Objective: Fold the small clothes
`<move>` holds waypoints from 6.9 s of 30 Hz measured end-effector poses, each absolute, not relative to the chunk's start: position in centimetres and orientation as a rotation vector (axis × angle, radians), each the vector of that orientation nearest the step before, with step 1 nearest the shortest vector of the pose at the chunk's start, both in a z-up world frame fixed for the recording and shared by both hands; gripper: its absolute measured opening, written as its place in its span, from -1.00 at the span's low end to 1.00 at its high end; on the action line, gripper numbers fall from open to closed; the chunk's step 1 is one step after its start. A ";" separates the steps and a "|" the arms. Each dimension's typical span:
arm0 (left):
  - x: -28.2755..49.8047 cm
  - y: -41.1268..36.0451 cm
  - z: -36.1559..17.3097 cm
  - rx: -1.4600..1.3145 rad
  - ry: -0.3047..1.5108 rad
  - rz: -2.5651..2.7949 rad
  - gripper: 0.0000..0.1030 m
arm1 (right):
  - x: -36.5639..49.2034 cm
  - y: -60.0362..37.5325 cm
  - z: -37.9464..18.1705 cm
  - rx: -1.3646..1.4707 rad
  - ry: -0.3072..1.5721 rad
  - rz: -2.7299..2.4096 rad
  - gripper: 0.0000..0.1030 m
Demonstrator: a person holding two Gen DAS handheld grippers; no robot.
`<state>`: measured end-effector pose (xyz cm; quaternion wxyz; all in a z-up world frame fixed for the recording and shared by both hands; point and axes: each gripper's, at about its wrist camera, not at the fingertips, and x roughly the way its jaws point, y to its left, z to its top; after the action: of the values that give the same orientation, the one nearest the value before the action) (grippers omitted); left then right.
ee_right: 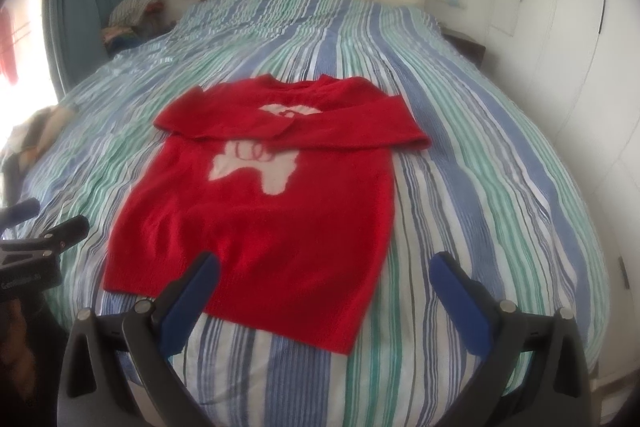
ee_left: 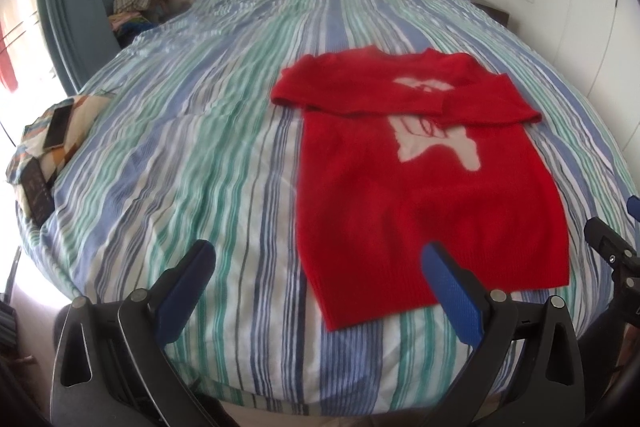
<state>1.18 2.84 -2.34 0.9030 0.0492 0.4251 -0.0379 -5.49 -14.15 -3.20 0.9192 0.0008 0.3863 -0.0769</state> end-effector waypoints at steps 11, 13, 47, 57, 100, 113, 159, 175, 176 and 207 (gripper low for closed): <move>1.1 3.1 -2.7 0.112 0.880 -0.078 0.99 | -5.3 -13.7 -3.3 -0.008 0.802 -0.158 1.00; 1.2 3.0 -2.7 0.110 0.881 -0.080 0.99 | -5.3 -13.7 -3.3 -0.011 0.803 -0.164 1.00; 1.0 1.7 -3.3 0.127 0.922 -0.112 0.99 | -5.9 -14.9 -2.8 -0.120 0.817 -0.351 0.99; 1.0 1.9 -3.5 0.125 0.927 -0.111 0.99 | -5.8 -14.8 -2.7 -0.127 0.818 -0.357 1.00; 4.3 7.9 -12.1 -0.028 1.151 -0.161 0.98 | -6.8 -25.2 -8.8 0.347 0.889 -0.066 1.00; 3.2 7.5 -11.7 -0.103 1.125 -0.289 0.12 | -3.7 -23.0 -15.3 0.591 0.983 0.185 -0.87; 2.1 6.3 -12.1 -0.201 1.193 -0.368 -0.96 | -6.2 -24.2 -15.3 0.368 1.068 0.007 -0.93; -0.2 6.5 -11.0 0.084 1.138 -0.252 0.18 | -7.5 -25.1 -15.2 0.358 1.113 -0.008 -0.41; -0.4 7.2 -10.2 0.084 1.118 -0.232 0.45 | -7.7 -25.7 -14.8 0.362 1.120 -0.003 -0.26; 1.5 14.8 -10.9 -0.173 0.976 0.034 0.70 | 13.3 -35.4 -5.2 0.166 0.770 -0.076 -0.85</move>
<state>1.47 14.78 -10.94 0.8795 -0.0831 0.4683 0.0164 13.34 -35.42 -5.17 0.9228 0.0807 0.3748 -0.0370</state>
